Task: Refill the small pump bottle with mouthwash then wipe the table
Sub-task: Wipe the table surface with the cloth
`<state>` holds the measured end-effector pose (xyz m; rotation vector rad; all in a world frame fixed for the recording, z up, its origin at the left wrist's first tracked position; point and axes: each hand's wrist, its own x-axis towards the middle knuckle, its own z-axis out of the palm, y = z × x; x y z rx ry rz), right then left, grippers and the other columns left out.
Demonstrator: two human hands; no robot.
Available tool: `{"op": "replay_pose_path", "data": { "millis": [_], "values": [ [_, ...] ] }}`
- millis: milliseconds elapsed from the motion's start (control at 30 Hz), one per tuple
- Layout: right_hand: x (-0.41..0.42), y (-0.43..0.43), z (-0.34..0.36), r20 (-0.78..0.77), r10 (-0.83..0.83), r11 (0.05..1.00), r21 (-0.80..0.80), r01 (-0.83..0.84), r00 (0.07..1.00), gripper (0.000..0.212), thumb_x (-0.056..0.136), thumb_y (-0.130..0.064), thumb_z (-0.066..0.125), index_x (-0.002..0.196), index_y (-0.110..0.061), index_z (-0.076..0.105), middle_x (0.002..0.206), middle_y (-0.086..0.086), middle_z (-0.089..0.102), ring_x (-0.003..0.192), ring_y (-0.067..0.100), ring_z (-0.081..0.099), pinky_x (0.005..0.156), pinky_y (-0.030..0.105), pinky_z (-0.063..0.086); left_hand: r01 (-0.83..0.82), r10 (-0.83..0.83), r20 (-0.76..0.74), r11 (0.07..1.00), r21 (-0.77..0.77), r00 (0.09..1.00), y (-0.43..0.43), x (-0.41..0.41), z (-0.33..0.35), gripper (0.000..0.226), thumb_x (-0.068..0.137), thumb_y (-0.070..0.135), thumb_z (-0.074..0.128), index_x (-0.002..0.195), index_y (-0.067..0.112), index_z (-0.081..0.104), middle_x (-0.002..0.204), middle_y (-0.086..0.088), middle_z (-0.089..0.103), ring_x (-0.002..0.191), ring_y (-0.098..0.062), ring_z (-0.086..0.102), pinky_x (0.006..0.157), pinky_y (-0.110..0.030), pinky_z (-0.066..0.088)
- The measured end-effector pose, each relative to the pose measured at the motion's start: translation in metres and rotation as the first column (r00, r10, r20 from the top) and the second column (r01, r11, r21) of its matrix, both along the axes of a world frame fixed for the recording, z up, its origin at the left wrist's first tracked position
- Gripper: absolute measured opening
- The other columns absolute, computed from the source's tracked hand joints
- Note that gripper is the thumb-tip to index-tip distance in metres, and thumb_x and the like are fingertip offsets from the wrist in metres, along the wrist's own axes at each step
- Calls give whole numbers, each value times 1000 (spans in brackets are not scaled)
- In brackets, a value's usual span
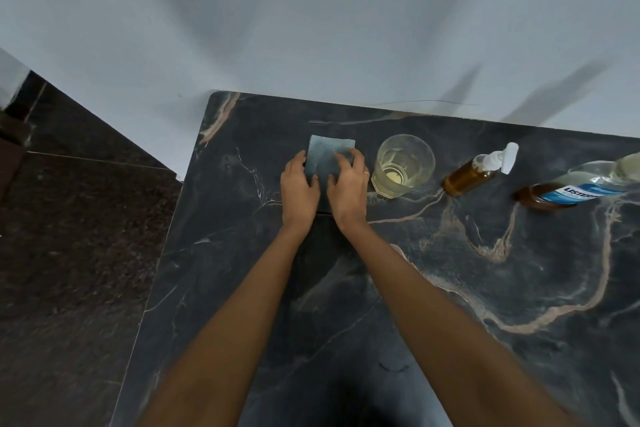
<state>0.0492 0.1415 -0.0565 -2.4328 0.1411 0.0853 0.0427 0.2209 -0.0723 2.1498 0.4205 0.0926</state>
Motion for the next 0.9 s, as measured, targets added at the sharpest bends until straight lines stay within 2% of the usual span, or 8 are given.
{"op": "replay_pose_path", "data": {
  "millis": [100, 167, 233, 300, 400, 533, 700, 900],
  "values": [
    [2, 0, 5, 19, -60, 990, 126, 57, 998, 41, 82, 7, 55, 122, -2, 49, 136, 15, 33, 116, 29, 44, 102, 34, 39, -140, 131, -71, 981, -132, 989, 3, 11, 5, 43, 83, -2, 57, 125, 0, 46, 113, -17, 57, 104, -24, 56, 89, -24, 45],
    [2, -1, 8, 5, -103, 969, 228, 99, 995, 42, 80, 10, 56, 120, -2, 49, 130, 16, 35, 114, 26, 45, 102, 29, 38, -177, 155, -138, 971, -160, 978, 7, 17, 7, 35, 81, -1, 61, 115, -1, 54, 106, -18, 62, 97, -24, 60, 82, -22, 45],
    [2, -1, 12, -66, -136, 943, 297, 150, 989, 42, 81, 8, 56, 121, -4, 50, 128, 16, 43, 113, 25, 48, 99, 24, 37, -195, 155, -208, 962, -190, 966, 9, 19, 10, 32, 79, -1, 64, 111, -2, 57, 104, -18, 64, 93, -21, 61, 82, -23, 45],
    [-1, -2, 14, -113, -145, 926, 335, 175, 983, 38, 83, 6, 56, 119, -6, 53, 122, 16, 55, 104, 28, 56, 92, 27, 43, -212, 153, -257, 952, -221, 954, 10, 16, 12, 31, 77, -2, 64, 108, -2, 59, 104, -17, 64, 96, -22, 61, 83, -25, 46],
    [-10, -6, 19, -127, -135, 913, 370, 173, 983, 34, 83, 5, 55, 115, -6, 56, 117, 13, 60, 99, 24, 60, 86, 27, 46, -235, 157, -286, 936, -263, 945, 11, 3, 18, 29, 76, -2, 64, 105, -1, 61, 97, -12, 63, 88, -18, 59, 76, -24, 47],
    [-36, -15, 23, -154, -111, 906, 390, 163, 982, 33, 83, 1, 57, 114, -9, 57, 118, 10, 60, 103, 19, 57, 84, 20, 43, -259, 147, -309, 896, -362, 940, 8, -25, 28, 27, 77, -3, 63, 103, 0, 61, 83, -3, 59, 72, -10, 56, 63, -18, 47],
    [-77, -32, 30, -151, -110, 886, 433, 166, 982, 32, 82, -2, 62, 112, -10, 58, 117, 7, 61, 109, 18, 55, 84, 17, 40, -269, 138, -332, 881, -389, 933, -1, -65, 37, 22, 78, -2, 60, 99, 5, 63, 86, -5, 64, 76, -13, 59, 62, -22, 47],
    [-126, -65, 39, -123, -113, 888, 432, 156, 986, 31, 82, -5, 63, 111, -12, 59, 113, 4, 62, 103, 15, 56, 78, 13, 39, -229, 84, -329, 871, -434, 941, -29, -113, 49, 19, 79, 0, 59, 96, 8, 60, 80, -1, 61, 75, -12, 59, 61, -22, 46]
  ]
}}
